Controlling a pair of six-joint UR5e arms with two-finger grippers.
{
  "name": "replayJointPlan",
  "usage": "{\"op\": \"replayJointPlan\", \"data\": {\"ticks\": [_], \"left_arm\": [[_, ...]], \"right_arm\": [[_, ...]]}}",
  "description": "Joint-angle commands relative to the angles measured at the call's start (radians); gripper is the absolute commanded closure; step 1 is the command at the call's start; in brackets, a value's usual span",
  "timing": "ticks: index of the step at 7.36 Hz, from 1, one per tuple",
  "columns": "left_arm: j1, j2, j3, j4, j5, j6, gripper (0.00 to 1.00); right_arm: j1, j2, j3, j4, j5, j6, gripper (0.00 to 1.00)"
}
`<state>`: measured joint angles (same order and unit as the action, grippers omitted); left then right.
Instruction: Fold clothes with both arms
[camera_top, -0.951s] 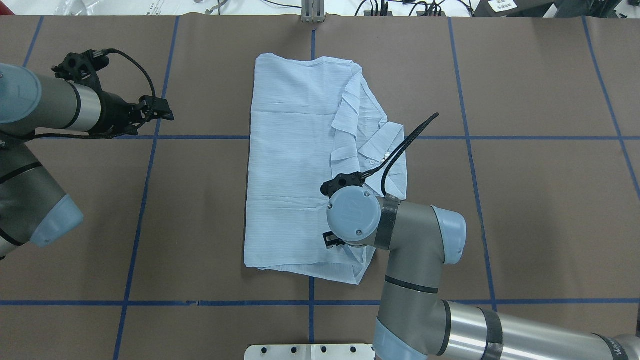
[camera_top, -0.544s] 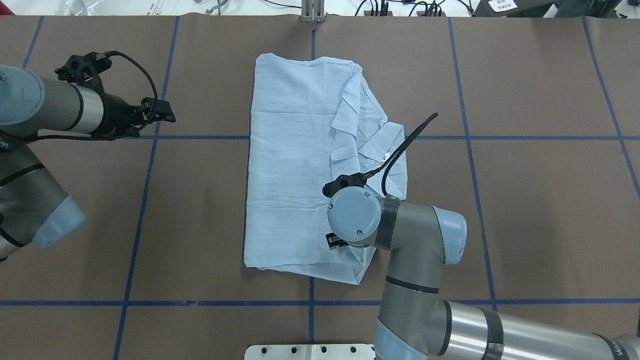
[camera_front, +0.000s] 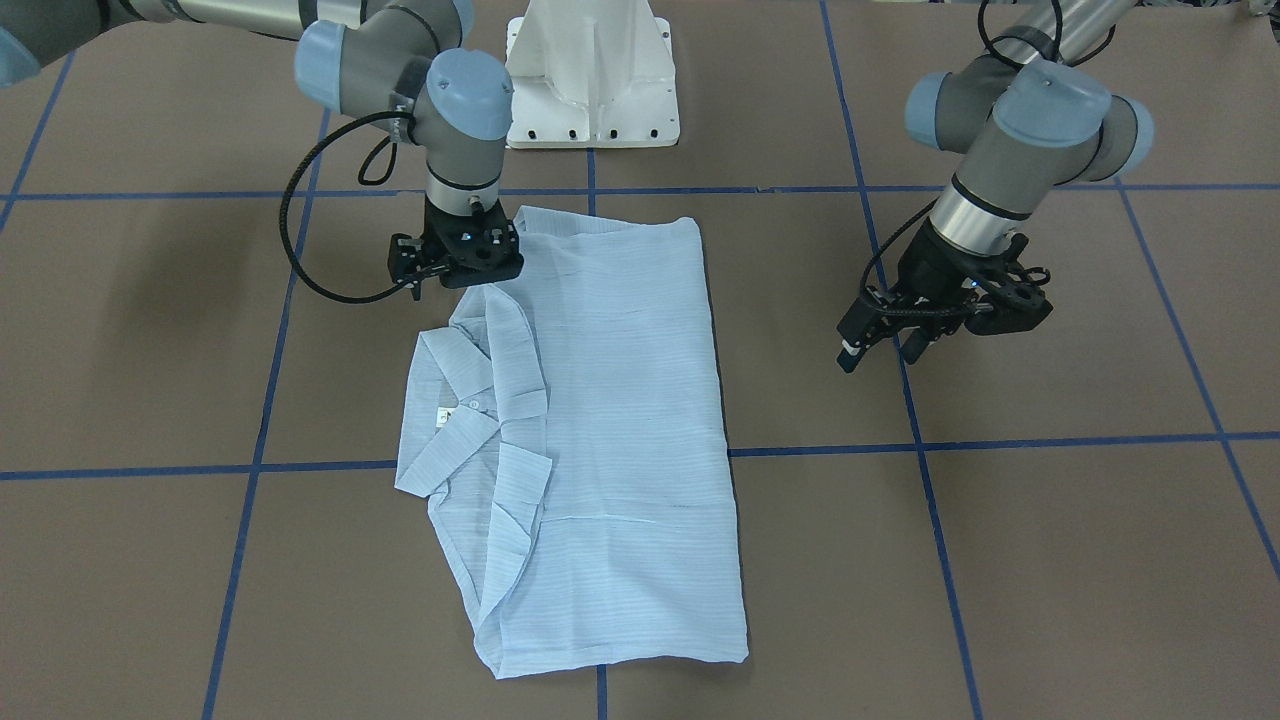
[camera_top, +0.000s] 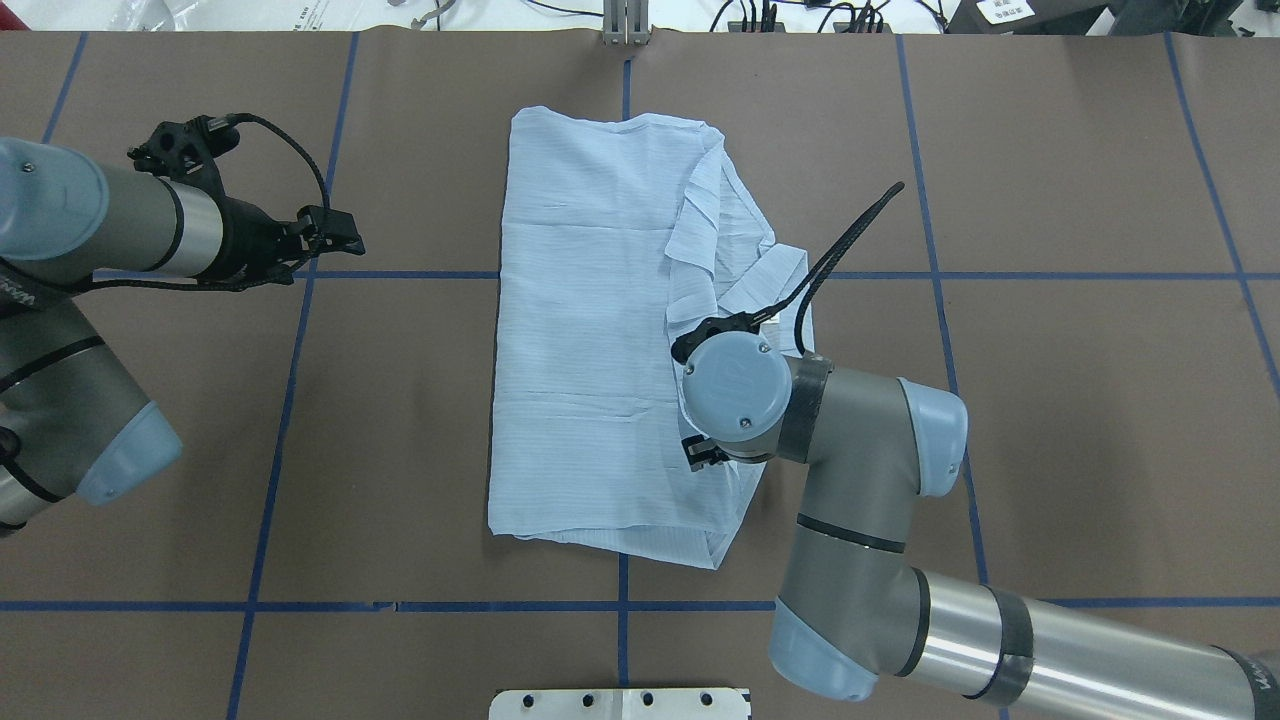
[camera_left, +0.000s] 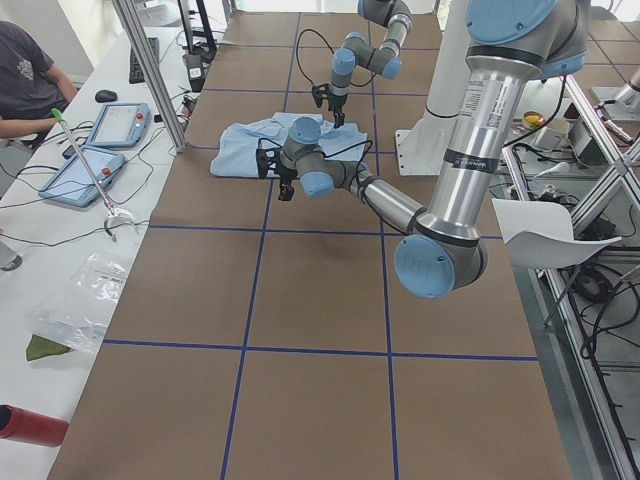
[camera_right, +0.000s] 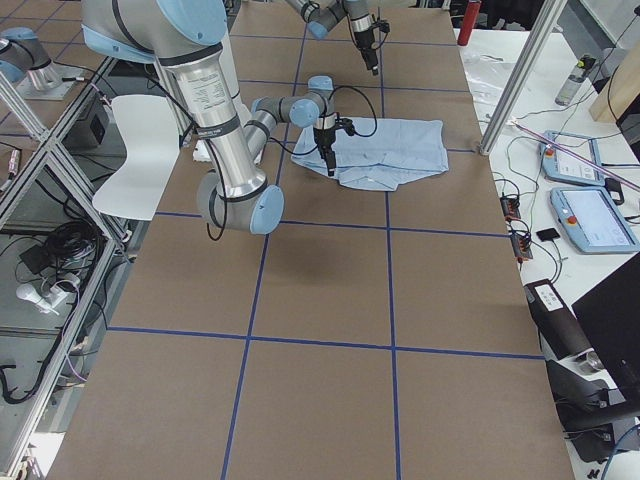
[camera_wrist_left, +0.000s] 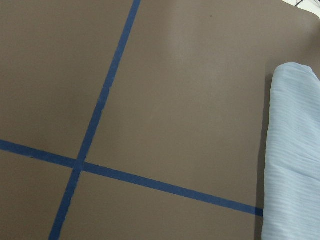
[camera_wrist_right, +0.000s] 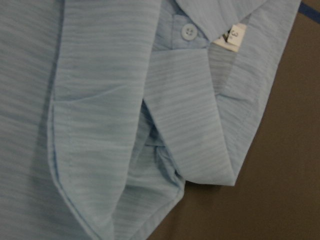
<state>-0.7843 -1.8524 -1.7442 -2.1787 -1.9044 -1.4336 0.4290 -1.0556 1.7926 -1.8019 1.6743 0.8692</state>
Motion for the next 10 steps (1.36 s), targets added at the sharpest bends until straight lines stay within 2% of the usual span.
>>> {"op": "replayJointPlan", "data": {"ticks": [1, 3, 6, 8, 9, 10], "left_arm": [[0.013, -0.016, -0.001, 0.007, 0.001, -0.011, 0.0], [0.013, -0.034, 0.0, 0.011, -0.001, -0.01, 0.0], [0.014, -0.042, 0.0, 0.01, -0.002, -0.008, 0.0], [0.06, -0.041, -0.035, 0.01, -0.001, -0.028, 0.0], [0.123, -0.044, -0.05, 0.019, 0.01, -0.139, 0.0], [0.167, -0.045, -0.082, 0.037, 0.016, -0.166, 0.0]], "right_arm": [[0.03, -0.116, 0.066, -0.005, -0.004, -0.025, 0.0], [0.068, -0.116, 0.119, -0.013, 0.005, -0.032, 0.0], [0.134, -0.015, 0.105, 0.001, 0.019, -0.09, 0.0], [0.166, -0.009, 0.137, 0.01, 0.134, -0.06, 0.0], [0.181, -0.012, 0.148, 0.03, 0.172, -0.005, 0.0], [0.18, -0.027, 0.175, 0.038, 0.185, 0.058, 0.0]]}}
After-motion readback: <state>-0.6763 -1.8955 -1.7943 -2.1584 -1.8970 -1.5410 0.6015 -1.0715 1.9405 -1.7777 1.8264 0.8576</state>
